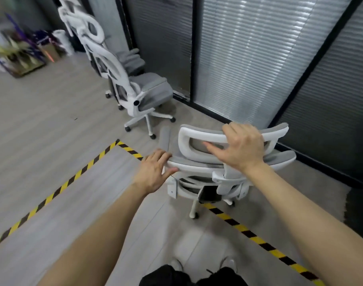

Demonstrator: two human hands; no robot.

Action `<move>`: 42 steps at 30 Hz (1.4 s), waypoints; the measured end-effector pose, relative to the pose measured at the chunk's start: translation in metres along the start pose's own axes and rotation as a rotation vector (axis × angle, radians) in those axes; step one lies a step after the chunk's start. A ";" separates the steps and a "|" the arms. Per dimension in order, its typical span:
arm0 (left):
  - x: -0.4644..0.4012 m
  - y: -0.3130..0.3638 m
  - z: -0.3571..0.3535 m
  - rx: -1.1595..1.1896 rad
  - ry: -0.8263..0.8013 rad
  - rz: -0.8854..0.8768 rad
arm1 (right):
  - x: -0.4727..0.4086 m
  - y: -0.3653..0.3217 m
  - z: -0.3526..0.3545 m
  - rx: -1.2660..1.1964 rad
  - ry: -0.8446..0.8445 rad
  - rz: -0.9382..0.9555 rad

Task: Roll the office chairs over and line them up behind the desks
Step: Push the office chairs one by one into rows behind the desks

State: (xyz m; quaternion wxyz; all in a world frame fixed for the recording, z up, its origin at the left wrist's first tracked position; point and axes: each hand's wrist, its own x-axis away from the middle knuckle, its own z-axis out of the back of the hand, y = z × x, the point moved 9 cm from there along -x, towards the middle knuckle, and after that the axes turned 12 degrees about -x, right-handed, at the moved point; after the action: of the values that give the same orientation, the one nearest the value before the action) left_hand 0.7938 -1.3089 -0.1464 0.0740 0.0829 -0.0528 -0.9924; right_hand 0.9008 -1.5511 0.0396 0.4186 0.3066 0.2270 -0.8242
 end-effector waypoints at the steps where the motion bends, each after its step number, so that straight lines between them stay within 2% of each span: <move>1: 0.009 -0.012 0.005 -0.011 0.014 0.039 | -0.003 -0.013 -0.008 -0.015 -0.003 0.053; 7: 0.086 -0.088 0.025 -0.067 0.041 0.244 | -0.028 -0.105 -0.053 -0.182 -0.086 0.318; 11: 0.150 -0.126 0.033 -0.001 0.048 0.390 | -0.037 -0.168 -0.079 -0.328 -0.081 0.428; 15: 0.205 -0.148 0.046 0.046 0.060 0.585 | -0.050 -0.220 -0.098 -0.451 -0.080 0.528; 20: 0.259 -0.154 0.060 0.040 0.196 0.810 | -0.065 -0.272 -0.120 -0.567 -0.106 0.650; 24: 0.298 -0.162 0.067 0.028 0.233 1.030 | -0.078 -0.313 -0.140 -0.648 -0.132 0.749; 29: 0.338 -0.190 0.075 -0.016 0.304 1.178 | -0.095 -0.372 -0.171 -0.750 -0.160 0.823; 34: 0.375 -0.231 0.087 -0.034 0.382 1.281 | -0.112 -0.441 -0.201 -0.832 -0.188 0.818; 42: 0.463 -0.297 0.102 -0.048 0.398 1.439 | -0.115 -0.577 -0.228 -0.973 -0.207 0.880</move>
State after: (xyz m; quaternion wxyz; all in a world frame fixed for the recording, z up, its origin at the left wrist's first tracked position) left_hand 0.2838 -1.0796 -0.1537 0.7152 0.2041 -0.0579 -0.6659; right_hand 0.5478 -1.0285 0.0259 0.8263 0.0659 0.3857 -0.4050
